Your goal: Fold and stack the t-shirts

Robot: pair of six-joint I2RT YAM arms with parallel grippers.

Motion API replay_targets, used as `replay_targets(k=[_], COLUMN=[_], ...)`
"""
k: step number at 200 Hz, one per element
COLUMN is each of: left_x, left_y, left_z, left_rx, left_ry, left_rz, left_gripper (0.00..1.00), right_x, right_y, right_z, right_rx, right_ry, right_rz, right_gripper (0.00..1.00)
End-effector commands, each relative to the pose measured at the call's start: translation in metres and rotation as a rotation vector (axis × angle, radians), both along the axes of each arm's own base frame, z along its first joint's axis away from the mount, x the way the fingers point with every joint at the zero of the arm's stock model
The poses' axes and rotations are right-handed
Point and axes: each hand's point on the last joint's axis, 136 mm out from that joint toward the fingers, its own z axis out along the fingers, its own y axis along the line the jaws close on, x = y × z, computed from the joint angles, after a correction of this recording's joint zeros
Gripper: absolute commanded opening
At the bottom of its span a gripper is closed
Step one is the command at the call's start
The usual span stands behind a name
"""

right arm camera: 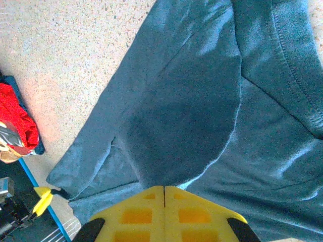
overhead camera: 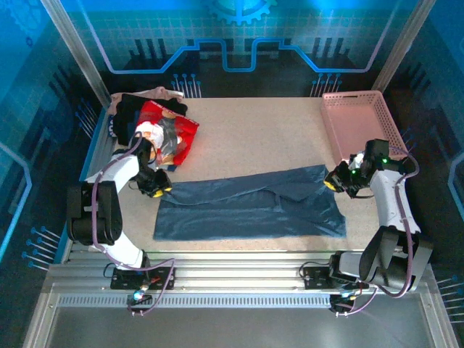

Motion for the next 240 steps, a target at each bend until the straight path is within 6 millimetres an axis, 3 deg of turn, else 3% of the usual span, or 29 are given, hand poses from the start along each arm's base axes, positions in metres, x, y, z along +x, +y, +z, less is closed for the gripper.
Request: replay_targets(k=[1,29,75,119,151,182,240], left_x=[-0.006,-0.01,-0.029,-0.04,-0.045,-0.041,-0.036], left_y=[-0.005,-0.009,-0.01,-0.003,0.002,0.008,0.012], left_z=[-0.009,-0.004,-0.002,0.004,0.001,0.009,0.005], left_rx=[-0.027,-0.038,-0.038,0.006,0.036,0.061,0.08], left_ry=[0.04,0.037,0.05,0.021,0.032,-0.007,0.004], left_rz=[0.015,0.006,-0.001,0.044,0.063,0.074,0.066], left_gripper=[0.29,0.07,0.0,0.0,0.0,0.0,0.0], right_x=[-0.002,-0.003,-0.005,-0.01,-0.027,-0.034,-0.037], right_y=[-0.002,-0.002,-0.003,-0.002,-0.001,-0.004,-0.011], right_z=[-0.003,-0.002,-0.002,0.0,-0.005,-0.002,0.011], right_rx=[-0.006,-0.013,-0.018,-0.018,-0.023,-0.018,-0.003], right_ry=[0.008,0.01,0.012,0.018,0.061,0.048,0.026], right_rz=[-0.004,-0.001,-0.001,-0.004,-0.007,-0.032,-0.047], right_gripper=[0.0,0.0,0.0,0.0,0.0,0.0,0.0])
